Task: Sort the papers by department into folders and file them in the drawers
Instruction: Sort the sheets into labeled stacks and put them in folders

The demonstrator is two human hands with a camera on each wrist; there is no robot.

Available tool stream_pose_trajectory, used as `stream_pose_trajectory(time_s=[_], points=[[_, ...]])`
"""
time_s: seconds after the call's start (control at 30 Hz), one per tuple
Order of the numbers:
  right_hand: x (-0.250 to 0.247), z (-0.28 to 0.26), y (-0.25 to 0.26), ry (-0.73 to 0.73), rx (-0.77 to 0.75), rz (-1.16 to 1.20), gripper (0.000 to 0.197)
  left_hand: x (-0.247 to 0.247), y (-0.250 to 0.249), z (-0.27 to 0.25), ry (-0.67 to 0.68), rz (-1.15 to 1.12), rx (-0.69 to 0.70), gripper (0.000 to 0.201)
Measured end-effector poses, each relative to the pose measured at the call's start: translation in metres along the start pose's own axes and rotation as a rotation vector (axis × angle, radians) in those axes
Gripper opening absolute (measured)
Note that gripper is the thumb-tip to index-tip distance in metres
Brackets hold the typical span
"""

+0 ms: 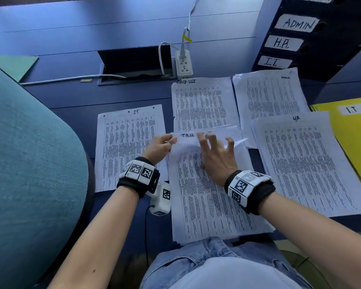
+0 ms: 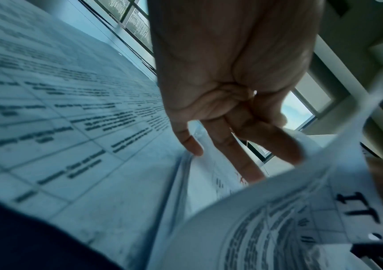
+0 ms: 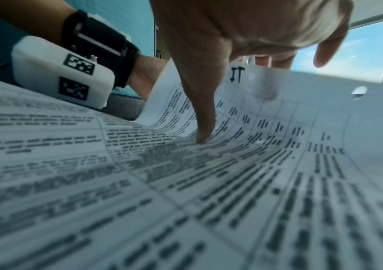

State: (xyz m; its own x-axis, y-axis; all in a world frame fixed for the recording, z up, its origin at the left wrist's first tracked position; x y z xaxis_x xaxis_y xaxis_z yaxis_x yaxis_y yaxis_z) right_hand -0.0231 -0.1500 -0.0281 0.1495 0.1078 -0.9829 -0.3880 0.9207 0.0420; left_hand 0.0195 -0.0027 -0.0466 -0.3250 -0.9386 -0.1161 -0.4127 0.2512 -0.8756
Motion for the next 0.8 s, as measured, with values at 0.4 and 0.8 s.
stream_pose_trajectory(time_s=[0.4,0.8], points=[[0.000,-0.011,0.019,0.033,-0.179,-0.228,0.058,-0.001,-0.011,0.002,-0.197,0.554,0.043,0.034],[-0.004,0.002,0.009,0.317,-0.098,0.041,0.023,0.012,-0.016,-0.006,-0.262,0.872,0.143,0.037]])
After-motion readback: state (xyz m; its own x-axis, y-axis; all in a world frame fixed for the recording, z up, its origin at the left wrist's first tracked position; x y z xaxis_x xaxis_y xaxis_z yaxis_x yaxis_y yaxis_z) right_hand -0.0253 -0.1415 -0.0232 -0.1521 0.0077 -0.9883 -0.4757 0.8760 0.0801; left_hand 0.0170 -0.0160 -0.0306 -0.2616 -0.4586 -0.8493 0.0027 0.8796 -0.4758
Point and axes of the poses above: each hand's wrist, its own z-axis towards the middle knuckle, its own x-axis out of the palm, y = z × x, the point moved 6 cm from there along z, towards the middle knuckle, and after that the axes turned 7 degrees about -x, right-handed, at the moved point
